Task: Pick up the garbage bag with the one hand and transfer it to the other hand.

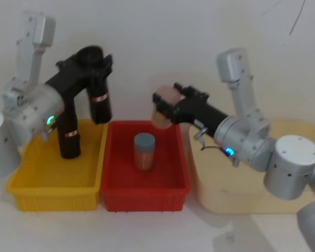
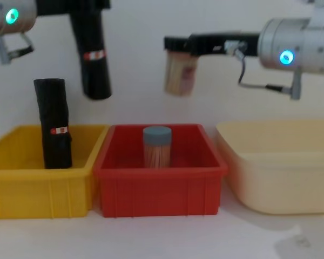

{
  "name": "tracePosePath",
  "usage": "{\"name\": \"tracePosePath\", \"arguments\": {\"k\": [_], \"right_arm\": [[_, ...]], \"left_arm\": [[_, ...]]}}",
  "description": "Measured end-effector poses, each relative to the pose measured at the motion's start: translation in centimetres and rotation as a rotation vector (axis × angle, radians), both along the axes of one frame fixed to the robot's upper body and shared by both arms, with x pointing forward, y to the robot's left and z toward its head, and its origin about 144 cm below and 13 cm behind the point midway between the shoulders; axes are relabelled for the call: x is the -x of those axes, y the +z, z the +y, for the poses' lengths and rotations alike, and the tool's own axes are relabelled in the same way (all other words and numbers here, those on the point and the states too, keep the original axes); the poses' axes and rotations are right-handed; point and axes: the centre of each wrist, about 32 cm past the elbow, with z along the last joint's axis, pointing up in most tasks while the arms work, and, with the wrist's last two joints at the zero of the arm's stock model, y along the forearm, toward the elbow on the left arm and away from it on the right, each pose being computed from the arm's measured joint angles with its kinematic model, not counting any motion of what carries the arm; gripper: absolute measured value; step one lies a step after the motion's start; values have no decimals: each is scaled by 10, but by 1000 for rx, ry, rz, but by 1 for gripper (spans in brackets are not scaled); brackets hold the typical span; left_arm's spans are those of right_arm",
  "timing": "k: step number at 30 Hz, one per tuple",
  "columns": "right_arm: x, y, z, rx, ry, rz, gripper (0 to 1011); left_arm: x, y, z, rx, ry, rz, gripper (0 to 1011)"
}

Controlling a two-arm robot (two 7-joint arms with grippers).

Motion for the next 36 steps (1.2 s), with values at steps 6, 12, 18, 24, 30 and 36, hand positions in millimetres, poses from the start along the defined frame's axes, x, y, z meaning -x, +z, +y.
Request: {"name": "tracePosePath", "arguments": {"k": [6,12,18,24,30,36], "right_arm": [[4,16,-15,-21,-63,-61,655],[11,23,-32,-32,-141,-101,654],[20,24,-51,-36,-227,-122,655],[29,19,-71,-28,-323,-122,655],[36,11,-88,-11,-406,-108,655],[43,-1,-110,18,-516,-79,719]], "left_arm": [[-12,19,-21,32,-69,-45,542],[-24,29,-45,58,-154,-65,542],[-37,32,-70,76,-242,-61,542],[-50,29,-96,91,-336,-43,542],[-65,22,-120,108,-433,-21,542],[-80,14,-141,125,-518,2,542]]}}
